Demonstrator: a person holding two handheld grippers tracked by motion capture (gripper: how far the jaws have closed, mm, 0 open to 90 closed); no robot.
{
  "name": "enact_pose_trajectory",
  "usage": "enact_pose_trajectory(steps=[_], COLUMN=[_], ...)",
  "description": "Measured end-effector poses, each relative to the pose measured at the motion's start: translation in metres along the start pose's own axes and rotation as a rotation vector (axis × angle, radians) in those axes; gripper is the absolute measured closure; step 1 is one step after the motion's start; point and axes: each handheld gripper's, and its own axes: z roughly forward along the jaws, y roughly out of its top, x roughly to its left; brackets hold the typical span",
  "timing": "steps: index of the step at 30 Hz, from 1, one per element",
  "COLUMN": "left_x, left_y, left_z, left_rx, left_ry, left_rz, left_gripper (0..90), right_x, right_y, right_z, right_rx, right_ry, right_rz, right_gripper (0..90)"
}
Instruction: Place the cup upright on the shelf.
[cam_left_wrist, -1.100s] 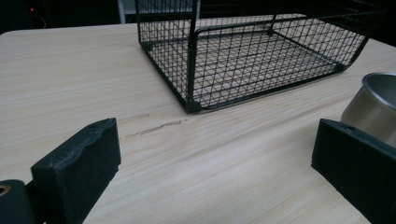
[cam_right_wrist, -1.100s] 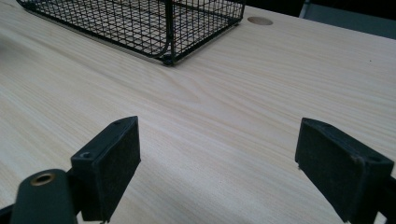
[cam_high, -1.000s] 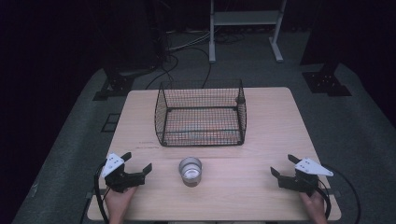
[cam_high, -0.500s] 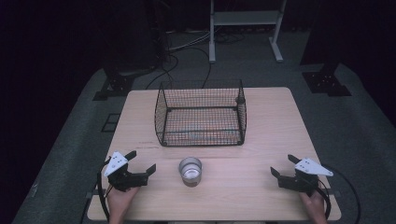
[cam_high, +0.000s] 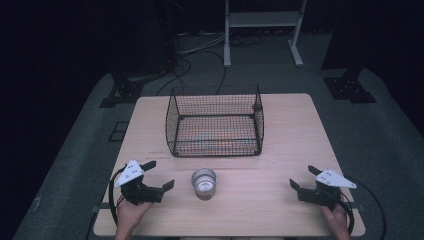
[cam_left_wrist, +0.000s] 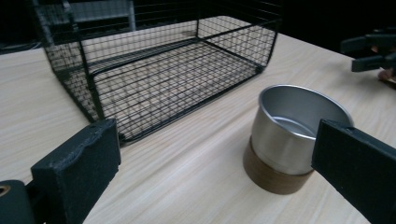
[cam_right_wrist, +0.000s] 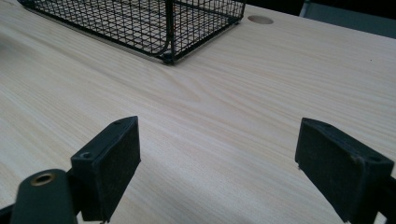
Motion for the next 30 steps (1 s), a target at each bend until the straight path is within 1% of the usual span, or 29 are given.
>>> enact_pose_trajectory(steps=[1,4,9,14,16,18,20,25,30], left_x=[-0.002,-0.005,-0.011,-0.019,-0.020,-0.025,-0.028,-0.032,-0.036], left_y=[0.002,0.005,0.010,0.017,0.018,0.021,0.023,0.026,0.026], left_z=[0.002,0.005,0.011,0.016,0.017,0.021,0.023,0.026,0.031], left_rx=[0.008,0.018,0.038,0.055,0.058,0.069,0.080,0.086,0.114], left_ry=[-0.021,-0.059,-0.099,-0.125,-0.132,-0.153,-0.163,-0.176,-0.197], left_rz=[0.010,0.024,0.049,0.085,0.090,0.108,0.119,0.135,0.152], left_gripper=[0.3,0.3,0.3,0.3,0.3,0.3,0.3,0.3,0.3], right_x=[0.000,0.000,0.000,0.000,0.000,0.000,0.000,0.000,0.000], right_y=[0.000,0.000,0.000,0.000,0.000,0.000,0.000,0.000,0.000], right_z=[0.000,0.000,0.000,0.000,0.000,0.000,0.000,0.000,0.000], right_rx=[0.000,-0.001,-0.001,-0.001,-0.002,-0.002,-0.002,-0.002,-0.001], right_ry=[0.001,0.001,0.001,0.001,0.001,0.002,0.002,0.003,0.003], right_rz=[-0.001,-0.002,-0.003,-0.003,-0.002,-0.002,-0.002,-0.004,-0.004], right_gripper=[13.4,13.4,13.4,13.4,13.4,13.4,13.4,13.4,13.4])
